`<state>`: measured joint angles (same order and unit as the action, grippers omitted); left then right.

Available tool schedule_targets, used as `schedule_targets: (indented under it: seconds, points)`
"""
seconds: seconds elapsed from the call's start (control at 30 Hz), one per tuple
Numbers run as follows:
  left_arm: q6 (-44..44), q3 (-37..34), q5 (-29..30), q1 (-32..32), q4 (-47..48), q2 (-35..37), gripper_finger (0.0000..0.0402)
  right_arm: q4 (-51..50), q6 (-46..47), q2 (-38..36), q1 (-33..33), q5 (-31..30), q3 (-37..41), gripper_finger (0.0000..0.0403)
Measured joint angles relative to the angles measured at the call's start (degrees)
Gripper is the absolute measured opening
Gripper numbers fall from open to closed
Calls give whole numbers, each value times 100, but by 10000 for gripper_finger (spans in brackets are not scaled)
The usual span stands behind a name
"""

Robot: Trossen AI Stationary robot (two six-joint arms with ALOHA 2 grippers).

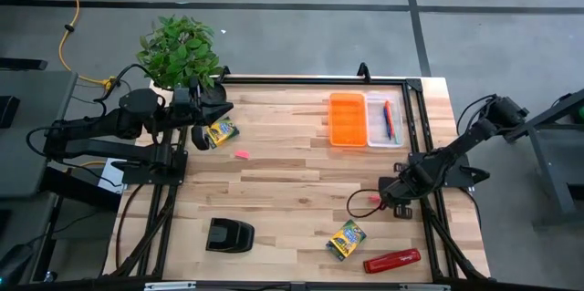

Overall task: Pack school essentials
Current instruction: Put the pink pen into the orange supply box

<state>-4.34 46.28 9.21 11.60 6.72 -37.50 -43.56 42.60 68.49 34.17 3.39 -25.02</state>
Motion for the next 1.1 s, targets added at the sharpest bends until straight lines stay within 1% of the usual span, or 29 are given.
schedule_targets:
  seconds: [0.07,0.13,0.27,0.37,0.47,0.53,0.6,0.63,0.73,0.83,0.9,0.93,1.0,1.07,1.1]
  points:
    - [0,0,0,0,2,0,0,-16,174,-2,-2,5,0,26]
    - [0,0,0,0,8,0,0,-14,419,-4,-2,5,-4,11]
    - [0,0,0,0,9,0,0,37,870,-21,-2,-1,2,21]
    - [2,0,0,0,9,0,0,61,993,-163,-2,6,19,11]
    - [5,0,0,0,9,5,0,93,1030,-514,-2,64,10,6]
    - [80,-4,3,0,12,37,0,302,1119,-970,-4,67,-85,5]
    - [116,-4,8,0,9,93,0,905,1292,-1404,-4,-168,-116,4]
    - [129,-4,9,0,2,119,0,1240,1388,-1642,-12,-422,-111,4]
    - [70,-4,11,0,-4,180,0,2557,1405,-2073,-140,-1495,-128,3]
    - [50,-4,11,0,0,188,0,3556,932,-2115,-438,-2629,-127,2]
    - [49,-4,12,0,9,186,0,4229,350,-2026,-732,-3162,-127,2]
    - [48,-4,13,0,13,184,0,4625,45,-1938,-924,-3250,-127,2]
    - [47,-4,13,0,9,157,0,5460,-611,-1760,-1334,-3205,-127,1]
    - [-20,-4,8,0,9,140,0,6319,-1199,-1557,-1729,-2981,-173,1]
    - [-100,-4,7,0,7,129,0,6527,-1476,-1468,-1910,-2820,-252,1]
